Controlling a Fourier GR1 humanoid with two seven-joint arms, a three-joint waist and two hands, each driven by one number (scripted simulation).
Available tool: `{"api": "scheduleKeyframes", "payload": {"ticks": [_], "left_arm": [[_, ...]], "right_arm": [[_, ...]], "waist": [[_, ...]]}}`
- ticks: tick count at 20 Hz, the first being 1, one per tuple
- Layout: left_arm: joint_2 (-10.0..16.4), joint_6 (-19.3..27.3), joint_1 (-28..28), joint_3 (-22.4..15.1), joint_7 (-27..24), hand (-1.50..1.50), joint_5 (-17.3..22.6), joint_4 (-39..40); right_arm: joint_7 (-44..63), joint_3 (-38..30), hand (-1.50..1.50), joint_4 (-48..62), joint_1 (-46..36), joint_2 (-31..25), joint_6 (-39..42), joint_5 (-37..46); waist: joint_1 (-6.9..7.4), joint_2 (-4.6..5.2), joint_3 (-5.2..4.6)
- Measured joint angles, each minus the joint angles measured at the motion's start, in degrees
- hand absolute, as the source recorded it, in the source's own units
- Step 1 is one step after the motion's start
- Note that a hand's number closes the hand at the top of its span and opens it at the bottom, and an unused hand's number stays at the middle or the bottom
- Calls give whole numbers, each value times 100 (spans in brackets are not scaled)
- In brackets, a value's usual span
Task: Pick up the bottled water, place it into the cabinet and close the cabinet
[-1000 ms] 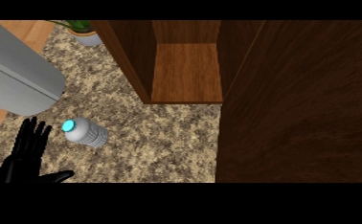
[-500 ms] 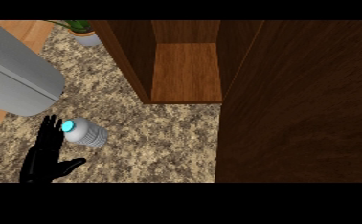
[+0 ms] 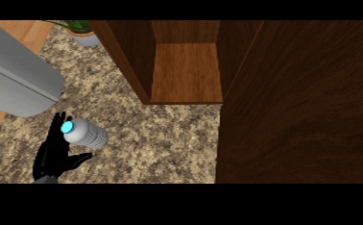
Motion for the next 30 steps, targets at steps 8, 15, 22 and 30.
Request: {"api": "scheduleKeyframes", "payload": {"ticks": [8,15,22,30], "left_arm": [[175,-227,-484,56,-523,-150,-46,1047],[119,-479,-642,91,-553,-150,56,1272],[58,-669,-819,132,-443,-150,159,1408],[-58,-742,-946,1,-443,150,93,1342]], "right_arm": [[-99,196,-150,96,32,55,-6,151],[-119,219,-150,143,-23,69,-31,120],[-66,245,-150,115,-24,41,-37,80],[-33,218,-150,247,-137,25,-33,37]], "waist": [[-2,-13,28],[2,-16,51],[-13,-17,66],[-3,-23,76]]}}
